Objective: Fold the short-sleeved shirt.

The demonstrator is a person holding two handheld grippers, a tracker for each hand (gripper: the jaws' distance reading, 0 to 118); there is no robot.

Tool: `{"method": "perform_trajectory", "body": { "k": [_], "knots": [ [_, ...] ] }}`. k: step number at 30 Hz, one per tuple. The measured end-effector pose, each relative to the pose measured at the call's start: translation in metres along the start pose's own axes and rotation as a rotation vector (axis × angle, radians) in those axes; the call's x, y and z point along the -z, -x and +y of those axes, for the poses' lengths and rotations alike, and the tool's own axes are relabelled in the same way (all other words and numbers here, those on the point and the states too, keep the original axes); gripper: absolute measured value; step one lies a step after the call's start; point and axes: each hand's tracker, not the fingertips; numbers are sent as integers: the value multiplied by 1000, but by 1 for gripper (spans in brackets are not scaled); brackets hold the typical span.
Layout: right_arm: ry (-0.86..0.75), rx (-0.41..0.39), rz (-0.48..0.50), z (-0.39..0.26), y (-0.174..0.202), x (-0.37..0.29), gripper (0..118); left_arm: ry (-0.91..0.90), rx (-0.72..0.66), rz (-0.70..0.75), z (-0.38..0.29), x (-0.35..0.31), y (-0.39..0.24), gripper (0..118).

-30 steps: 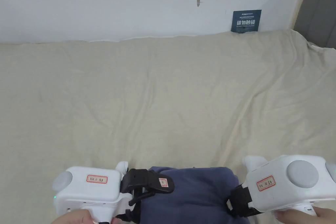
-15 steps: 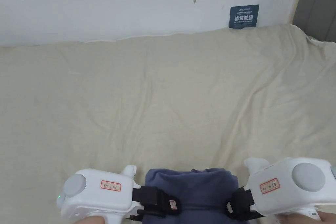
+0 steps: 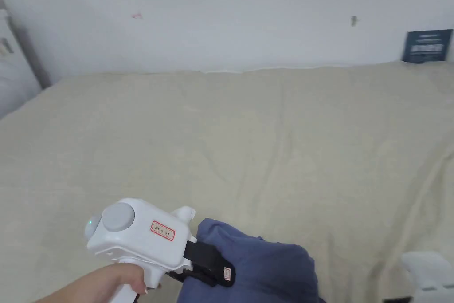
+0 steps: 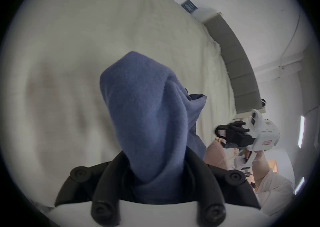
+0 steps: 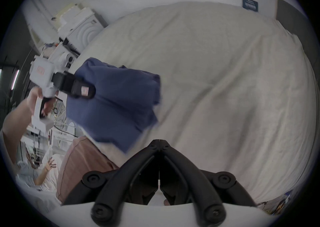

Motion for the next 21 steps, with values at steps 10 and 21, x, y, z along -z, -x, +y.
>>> {"method": "perform_trajectory", "body": {
  "k": [10, 21],
  "knots": [
    [-88, -74, 111, -1, 83, -14, 0, -76, -70, 452, 14, -147, 152, 25],
    [-7, -108, 111, 25, 120, 15, 0, -42, -173, 624, 19, -203, 243, 73]
  ]
}}
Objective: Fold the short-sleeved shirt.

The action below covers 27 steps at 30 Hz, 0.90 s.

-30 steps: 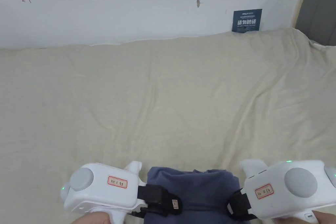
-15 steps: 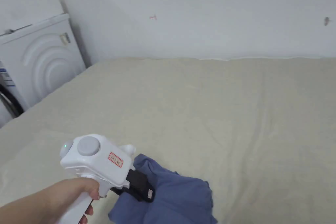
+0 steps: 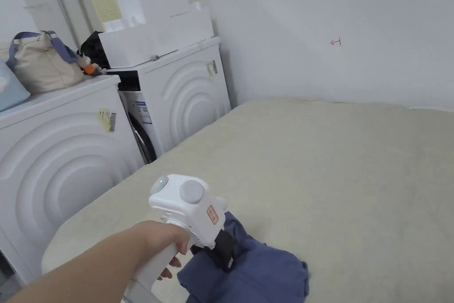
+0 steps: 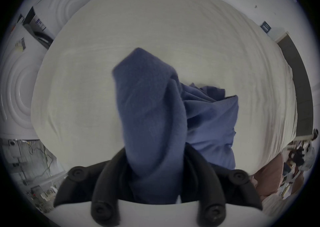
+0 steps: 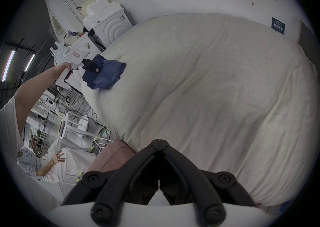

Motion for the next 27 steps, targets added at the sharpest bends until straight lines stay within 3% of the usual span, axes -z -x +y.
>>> {"method": "perform_trajectory", "body": {
  "k": [1, 2, 7, 12, 14, 16, 17, 18, 19, 22, 27],
  "knots": [
    [7, 2, 3, 1, 2, 3, 0, -18, -31, 46, -2, -1, 6, 90],
    [18, 7, 10, 1, 3, 6, 0, -42, -48, 81, -2, -3, 12, 98],
    [24, 4, 28, -3, 10, 5, 0, -190, -160, 243, -17, -32, 27, 99],
    [-15, 21, 20, -8, 7, -13, 0, -424, -344, 54, -58, -79, 8, 98],
    [-47, 43, 22, -10, 4, -25, 0, -533, -310, -11, -85, -98, -23, 95],
    [-86, 58, 19, -12, 1, -37, 0, -610, -198, 0, -111, -108, -63, 73],
    [-105, 62, 12, -13, 0, -43, 0, -629, -142, -12, -127, -114, -91, 50],
    [-126, 64, -1, -14, -1, -49, 0, -646, -114, -10, -138, -116, -112, 12],
    [-154, 70, -18, -15, -2, -56, 0, -645, -96, -35, -148, -118, -133, 6],
    [-214, 100, -18, -20, -5, -79, 0, -674, -74, -239, -178, -124, -183, 6],
    [-352, 155, -34, -34, -10, -124, 0, -902, 80, -194, -216, -157, -274, 2]
  ]
}}
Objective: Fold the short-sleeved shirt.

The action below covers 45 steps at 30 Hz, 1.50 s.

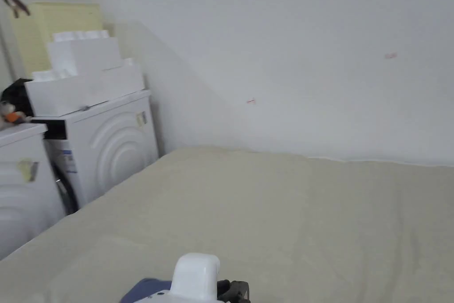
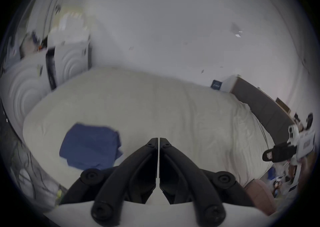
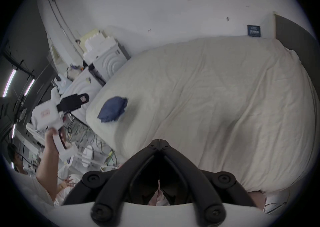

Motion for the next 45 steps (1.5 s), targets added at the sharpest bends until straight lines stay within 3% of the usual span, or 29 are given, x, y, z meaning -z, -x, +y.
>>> {"method": "perform_trajectory", "body": {
  "k": [2, 4, 10, 13, 16, 19, 22, 28, 34, 37, 38, 39, 41, 42, 43, 44, 45],
  "knots": [
    [-75, 12, -16, 1, -1, -22, 0, -121, 38, -30, 8, -17, -36, 0],
    [-160, -29, -39, 6, 0, -46, 0, -244, 54, -68, 17, -36, -68, 0],
    [-595, -134, -154, -3, 20, -121, 0, -535, 112, -33, 31, -83, -136, 0],
    [-827, -233, -247, -26, 33, -141, 0, -646, 126, 62, 21, -98, -160, 0],
    [-979, -342, -379, -49, 39, -145, 0, -690, 180, 69, 7, -102, -178, 0],
    [-1083, -406, -418, -68, 41, -141, 0, -732, 276, 152, -7, -102, -197, 0],
    [-1080, -406, -478, -76, 40, -130, 0, -699, 226, 88, -16, -100, -204, 0],
    [-988, -337, -504, -88, 28, -114, 0, -592, 170, 94, -32, -87, -202, 0],
    [-992, -374, -531, -93, 30, -110, 0, -556, 153, 70, -40, -85, -192, 0],
    [-1025, -356, -536, -93, 34, -110, 4, -546, 159, 78, -37, -85, -192, 1],
    [-1029, -354, -538, -93, 35, -111, 10, -543, 161, 81, -36, -86, -193, 7],
    [-1031, -353, -541, -93, 36, -111, 27, -540, 163, 78, -35, -86, -192, 25],
    [-1030, -349, -539, -92, 36, -114, 51, -535, 162, 66, -34, -86, -192, 39],
    [-1027, -339, -524, -92, 34, -115, 58, -535, 157, 63, -35, -87, -193, 57],
    [-1016, -328, -517, -91, 32, -116, 83, -539, 149, 48, -35, -87, -192, 85],
    [-1013, -323, -516, -91, 31, -117, 99, -544, 143, 37, -36, -87, -192, 110],
    [-1024, -321, -512, -94, 31, -118, 104, -552, 139, 28, -37, -88, -193, 118]
  ]
}}
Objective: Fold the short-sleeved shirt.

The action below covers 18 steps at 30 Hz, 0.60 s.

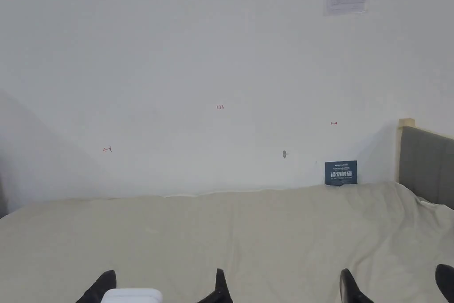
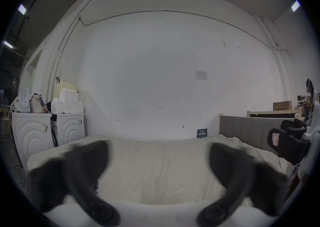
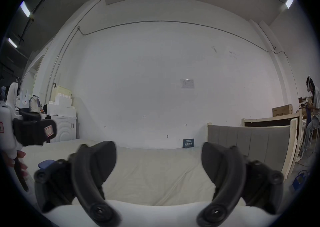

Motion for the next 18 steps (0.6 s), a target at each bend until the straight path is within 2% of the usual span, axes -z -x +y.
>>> {"method": "perform_trajectory", "body": {
  "k": [1, 3, 7, 12, 18],
  "knots": [
    [-10, 3, -3, 0, -1, -1, 105, -30, -3, -1, -3, -8, 1, 118],
    [5, -5, -4, 2, -3, 0, 118, -39, 13, 1, -2, -12, 1, 118],
    [17, -34, -15, 8, -5, 2, 118, -36, 35, -6, 4, -9, 4, 118],
    [32, -25, -22, 5, -4, 2, 118, 19, -93, -62, 11, -11, 8, 118],
    [63, -21, -12, 4, 0, 7, 118, 77, -67, 172, 14, -3, -12, 118]
  ]
}}
